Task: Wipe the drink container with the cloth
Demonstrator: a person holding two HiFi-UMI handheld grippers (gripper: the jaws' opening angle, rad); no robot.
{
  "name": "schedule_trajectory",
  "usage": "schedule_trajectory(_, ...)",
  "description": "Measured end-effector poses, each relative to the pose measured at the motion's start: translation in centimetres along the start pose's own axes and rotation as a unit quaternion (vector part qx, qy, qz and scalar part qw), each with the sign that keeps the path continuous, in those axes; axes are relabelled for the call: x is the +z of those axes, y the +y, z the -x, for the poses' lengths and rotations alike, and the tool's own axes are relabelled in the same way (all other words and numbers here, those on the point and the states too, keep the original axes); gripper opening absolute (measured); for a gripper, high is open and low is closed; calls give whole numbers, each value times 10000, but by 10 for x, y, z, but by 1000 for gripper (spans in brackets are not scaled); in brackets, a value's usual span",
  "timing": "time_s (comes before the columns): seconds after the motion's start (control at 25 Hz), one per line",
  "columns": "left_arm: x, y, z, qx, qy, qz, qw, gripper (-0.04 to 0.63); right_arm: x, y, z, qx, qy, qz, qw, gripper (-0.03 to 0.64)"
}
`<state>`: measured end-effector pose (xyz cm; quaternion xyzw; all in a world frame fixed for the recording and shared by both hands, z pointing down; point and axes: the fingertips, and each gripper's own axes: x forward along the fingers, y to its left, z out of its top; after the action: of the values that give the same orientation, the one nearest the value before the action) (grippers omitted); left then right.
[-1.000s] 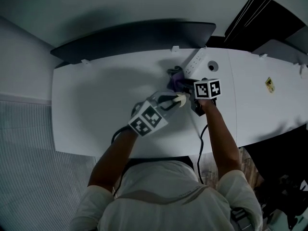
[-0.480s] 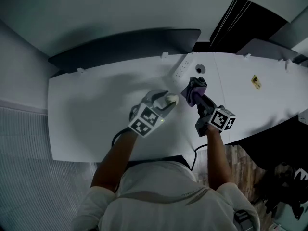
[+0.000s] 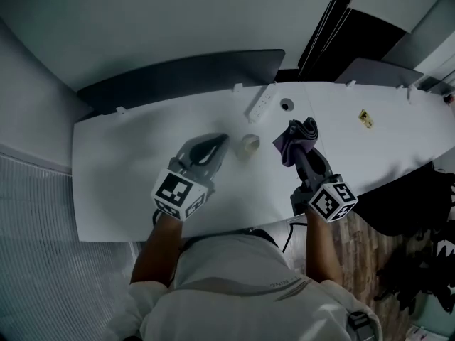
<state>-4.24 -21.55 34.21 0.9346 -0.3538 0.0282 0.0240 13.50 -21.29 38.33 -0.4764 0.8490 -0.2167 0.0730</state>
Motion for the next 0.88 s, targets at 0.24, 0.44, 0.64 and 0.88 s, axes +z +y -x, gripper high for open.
schedule_trajectory(0.24,33,1,61,433,-375,107,9983,5,32,60,23,360,-315,587,9971,94)
schedule_trajectory(0.44,41,10,86,715,-241,-119,9971,5,51,87,26,205,-476,1206,9913,92)
schedule_trajectory(0.64,44,6,97,746,-310,-203,9965,5,59,97,29,70,-619,1430,9878,92)
schedule_trajectory(0.88,54,0,95,726,-373,-258,9963,5,62,103,29,75,-606,1430,9878,92)
